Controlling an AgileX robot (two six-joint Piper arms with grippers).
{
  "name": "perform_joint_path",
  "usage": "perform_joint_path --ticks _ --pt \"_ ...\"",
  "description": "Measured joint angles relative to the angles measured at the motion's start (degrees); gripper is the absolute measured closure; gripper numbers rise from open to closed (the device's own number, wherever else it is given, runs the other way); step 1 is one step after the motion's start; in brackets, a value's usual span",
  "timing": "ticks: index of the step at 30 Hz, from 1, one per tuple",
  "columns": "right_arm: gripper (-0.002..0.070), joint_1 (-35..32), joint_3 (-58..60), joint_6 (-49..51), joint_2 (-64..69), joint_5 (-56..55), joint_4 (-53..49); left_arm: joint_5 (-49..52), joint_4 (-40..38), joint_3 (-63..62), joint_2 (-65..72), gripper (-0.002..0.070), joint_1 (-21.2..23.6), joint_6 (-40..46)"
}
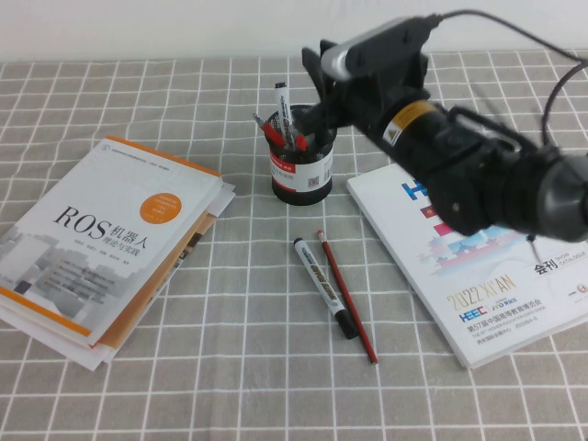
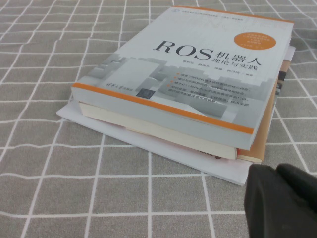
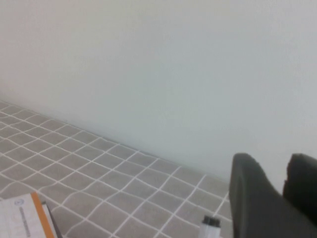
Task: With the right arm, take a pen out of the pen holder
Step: 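Take a marker out of the pen holder and lay it on the table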
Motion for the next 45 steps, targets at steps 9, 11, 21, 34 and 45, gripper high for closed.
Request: perform_joint_path --ticks 9,11,21,34,45 --pt "0.0578 0.00 0.00 4.37 -13.48 13.37 -3.67 0.00 0.00 0.00 0.00 0.0678 0.00 0.00" --pt "0.0578 0.00 0.00 6.76 -16.71 17.78 -5.45 0.00 0.00 0.00 0.00 0.0678 0.00 0.00" --pt "0.0578 2.33 0.00 14.32 -29.86 51.53 -8.40 0.00 0.00 0.00 0.00 0.0678 0.00 0.00" --pt "0.0578 6.82 -0.53 3.63 -23.10 72.64 13.18 0.00 0.00 0.00 0.00 0.0678 0.00 0.00" --pt "0.0578 6.95 -16.73 -9.69 -1.83 79.31 25.95 0.00 0.00 0.00 0.00 0.0678 0.00 0.00"
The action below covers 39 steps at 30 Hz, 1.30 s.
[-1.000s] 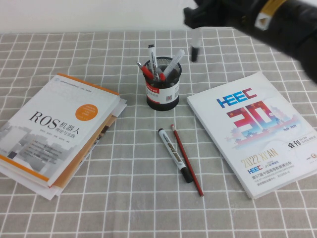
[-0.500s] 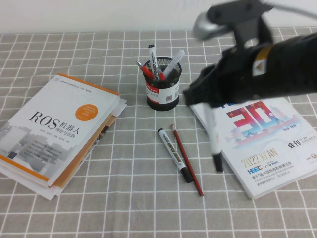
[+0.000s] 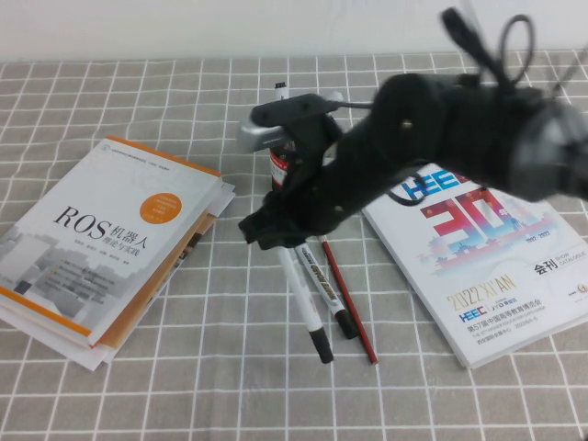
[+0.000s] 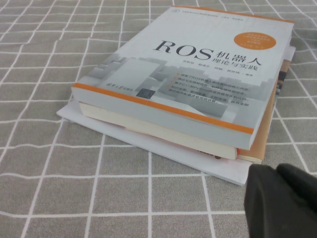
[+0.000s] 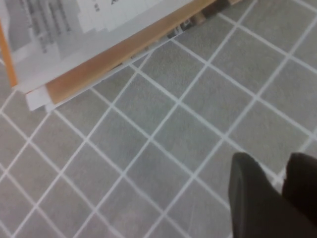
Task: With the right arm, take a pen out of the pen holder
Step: 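Take a marker out of the pen holder and lay it on the table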
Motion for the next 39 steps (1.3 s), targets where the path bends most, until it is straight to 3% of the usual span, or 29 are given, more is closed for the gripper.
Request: perform_joint_path --ticks 12,26,33,39 --pt "0.0578 -1.42 -16.11 -0.63 15.75 6.58 0.13 0.00 0.00 0.00 0.00 0.0678 0.00 0.00" --pt "0.0578 -2.63 -16.52 -0.63 18.22 4.67 0.13 0.00 0.00 0.00 0.00 0.0678 0.00 0.00" --pt "0.0496 -3.20 -16.52 -0.63 18.22 4.67 0.13 0.00 0.00 0.00 0.00 0.0678 0.00 0.00" --pt "0.0478 -3.55 -16.52 -0.63 18.22 4.67 -0.11 0.00 0.00 0.00 0.00 0.0678 0.00 0.00"
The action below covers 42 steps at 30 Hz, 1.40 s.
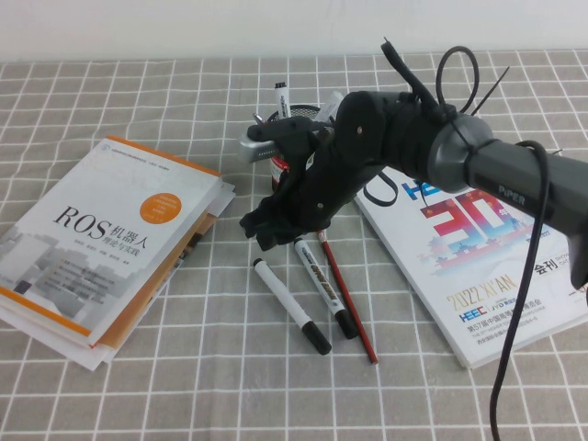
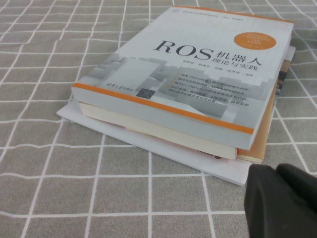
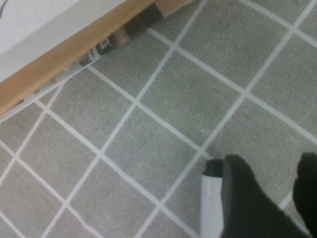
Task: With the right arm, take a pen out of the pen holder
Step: 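Take a marker out of the pen holder and lay it on the table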
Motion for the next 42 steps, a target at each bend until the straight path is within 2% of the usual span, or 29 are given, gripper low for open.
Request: perform_joint_path --ticks 5,8,13,16,26,30,37,42 --pt "0.0481 0.36 1.10 0.00 -2.38 0.61 -2.48 0.00 0.00 0.00 0.00 0.0678 0.00 0.00" --pt "0.0510 1.13 5.30 0.65 -8.69 -1.51 -4.92 0.00 0.00 0.00 0.00 0.0678 0.00 0.00" --pt "0.0636 2.10 19.79 1.10 -24.39 -8.37 -6.61 0.00 0.00 0.00 0.00 0.0678 0.00 0.00" --pt "0.0672 2.10 26.62 1.10 -33.30 -8.81 -7.18 0.00 0.00 0.00 0.00 0.0678 0.00 0.00" --pt "0.0687 2.10 43.80 2.33 -59.54 -4.82 -7.29 0.00 0.00 0.00 0.00 0.0678 0.00 0.00" --pt "0.0687 2.10 47.61 2.33 -66.88 2.88 -7.29 0.00 0.00 0.00 0.00 0.0678 0.00 0.00" --pt "0.0688 2.10 48.19 2.33 -72.50 18.13 -10.96 0.00 0.00 0.00 0.00 0.0678 0.00 0.00" --pt "0.0688 2.10 51.67 2.33 -72.65 16.78 -14.88 0.00 0.00 0.00 0.00 0.0678 0.00 0.00"
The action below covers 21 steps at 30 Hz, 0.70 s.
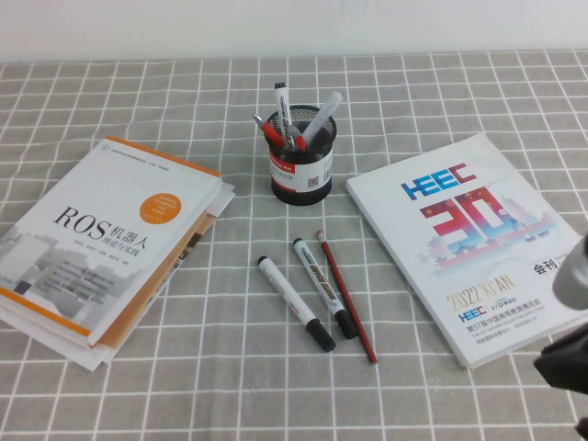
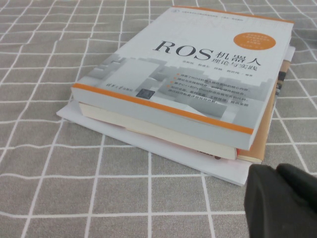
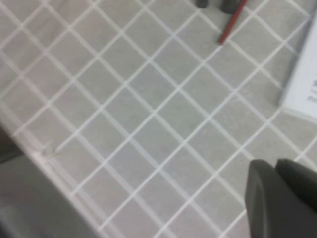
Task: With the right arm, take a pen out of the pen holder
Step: 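Take a marker out of the pen holder and lay it on the table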
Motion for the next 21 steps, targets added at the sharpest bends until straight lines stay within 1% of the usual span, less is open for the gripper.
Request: perform_joint_path --ticks 2,4,9,11,14,17,21 --pt "0.0688 -0.43 2.97 0.00 -0.44 -4.31 -1.65 0.00 0.00 0.00 0.00 0.0678 0.00 0.00" --pt "0.0688 -2.44 6.74 0.00 -1.87 -9.97 -1.65 0.00 0.00 0.00 0.00 0.0678 0.00 0.00" --pt "0.0688 -13.40 21.53 0.00 -10.66 -27.60 3.14 0.00 0.00 0.00 0.00 0.0678 0.00 0.00" --pt "0.0688 -18.35 28.71 0.00 -15.60 -34.88 5.70 0.00 0.00 0.00 0.00 0.0678 0.00 0.00" --pt "0.0688 -24.05 38.01 0.00 -23.03 -43.57 8.06 0.00 0.00 0.00 0.00 0.0678 0.00 0.00" --pt "0.0688 -28.12 45.48 0.00 -30.99 -48.91 9.04 0.00 0.00 0.00 0.00 0.0678 0.00 0.00" --pt "0.0688 -32.00 52.59 0.00 -39.68 -52.28 9.35 0.00 0.00 0.00 0.00 0.0678 0.00 0.00"
